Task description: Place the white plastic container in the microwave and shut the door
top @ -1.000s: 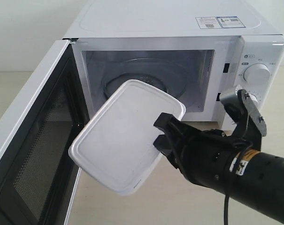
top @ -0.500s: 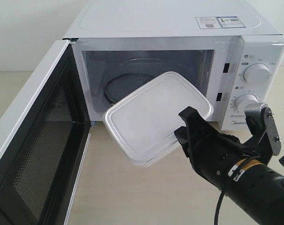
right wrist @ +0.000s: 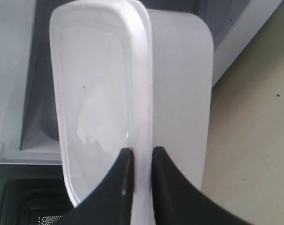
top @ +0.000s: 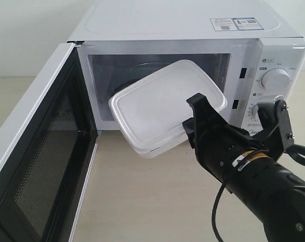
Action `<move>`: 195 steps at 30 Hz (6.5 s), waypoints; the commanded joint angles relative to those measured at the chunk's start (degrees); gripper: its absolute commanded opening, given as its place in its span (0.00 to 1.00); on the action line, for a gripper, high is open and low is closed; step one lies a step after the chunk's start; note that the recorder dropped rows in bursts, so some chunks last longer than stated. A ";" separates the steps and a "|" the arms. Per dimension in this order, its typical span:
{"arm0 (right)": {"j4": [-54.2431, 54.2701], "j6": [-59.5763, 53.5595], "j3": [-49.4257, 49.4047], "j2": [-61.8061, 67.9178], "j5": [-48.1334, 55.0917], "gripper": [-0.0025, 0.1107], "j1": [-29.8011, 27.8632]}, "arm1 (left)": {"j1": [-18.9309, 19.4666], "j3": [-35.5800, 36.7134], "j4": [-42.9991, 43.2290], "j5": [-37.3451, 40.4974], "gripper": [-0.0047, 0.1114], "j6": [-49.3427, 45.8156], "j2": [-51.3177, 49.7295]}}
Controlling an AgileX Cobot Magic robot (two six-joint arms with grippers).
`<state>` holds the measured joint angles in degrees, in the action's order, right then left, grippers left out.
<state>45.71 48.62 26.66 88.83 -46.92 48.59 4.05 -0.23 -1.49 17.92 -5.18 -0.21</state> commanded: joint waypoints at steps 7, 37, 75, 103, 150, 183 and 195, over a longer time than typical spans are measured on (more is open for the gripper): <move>3.51 -4.02 4.17 2.54 -0.57 0.02 -0.02 | 0.31 0.23 -0.67 -0.16 0.07 0.49 0.21; -0.60 4.90 22.96 20.66 -1.95 0.02 -7.47 | 0.31 0.23 -0.67 -0.16 0.07 0.49 0.21; -5.58 6.62 23.10 24.34 -2.10 0.42 -9.80 | 0.31 0.23 -0.67 -0.28 0.07 0.49 0.21; -24.34 -61.56 19.69 26.87 -10.59 0.02 -9.80 | 0.31 0.23 -0.67 -0.28 0.07 0.49 0.21; -6.84 -71.18 21.14 23.41 -6.53 0.02 -6.60 | 0.31 0.23 -0.67 -0.39 0.07 0.49 0.21; -8.97 -68.33 5.78 -8.19 28.39 0.02 -6.60 | 0.31 0.23 -0.67 -0.39 0.07 0.49 0.21; -8.97 -72.92 5.78 -10.65 28.48 0.02 -6.73 | 0.31 0.23 -0.67 -0.39 0.07 0.49 0.21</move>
<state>37.21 -21.75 32.60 80.17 -18.40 42.00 4.05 -0.23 -1.49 17.95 -5.18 -0.21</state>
